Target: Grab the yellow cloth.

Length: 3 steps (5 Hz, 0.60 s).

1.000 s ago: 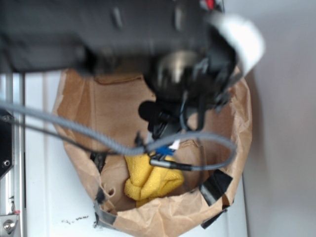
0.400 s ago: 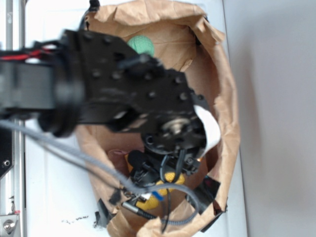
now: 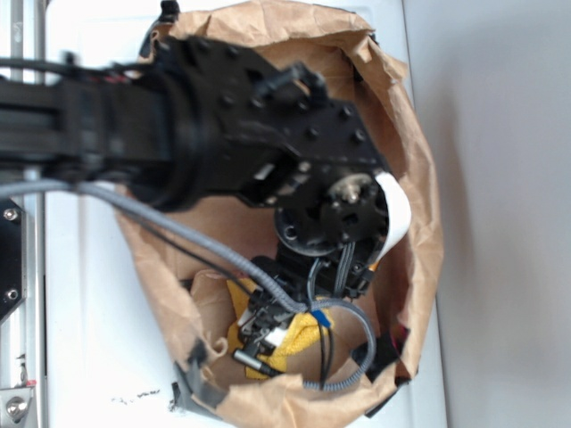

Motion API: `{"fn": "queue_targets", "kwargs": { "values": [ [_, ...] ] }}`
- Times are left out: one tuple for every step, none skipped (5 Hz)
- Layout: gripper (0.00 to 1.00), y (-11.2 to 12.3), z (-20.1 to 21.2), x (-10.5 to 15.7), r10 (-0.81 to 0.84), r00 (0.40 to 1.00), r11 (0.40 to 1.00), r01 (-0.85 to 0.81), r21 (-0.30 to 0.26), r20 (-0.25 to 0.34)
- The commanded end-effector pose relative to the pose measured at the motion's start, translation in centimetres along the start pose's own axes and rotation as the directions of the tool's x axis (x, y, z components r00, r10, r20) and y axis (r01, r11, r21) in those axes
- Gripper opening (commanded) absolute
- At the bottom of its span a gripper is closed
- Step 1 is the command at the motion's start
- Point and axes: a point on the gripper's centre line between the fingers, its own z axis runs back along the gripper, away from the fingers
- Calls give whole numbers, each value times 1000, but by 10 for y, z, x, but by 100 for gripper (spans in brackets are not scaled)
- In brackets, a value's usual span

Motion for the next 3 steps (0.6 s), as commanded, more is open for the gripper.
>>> {"fn": "queue_targets", "kwargs": {
  "values": [
    [52,-7,10,9,-32,999,998,33,-51,8],
    [0,-5,17,11,-16,999,1000,17,-8,39],
    [0,0,29,10,-5,998,1000,5,8,66]
  ]
}}
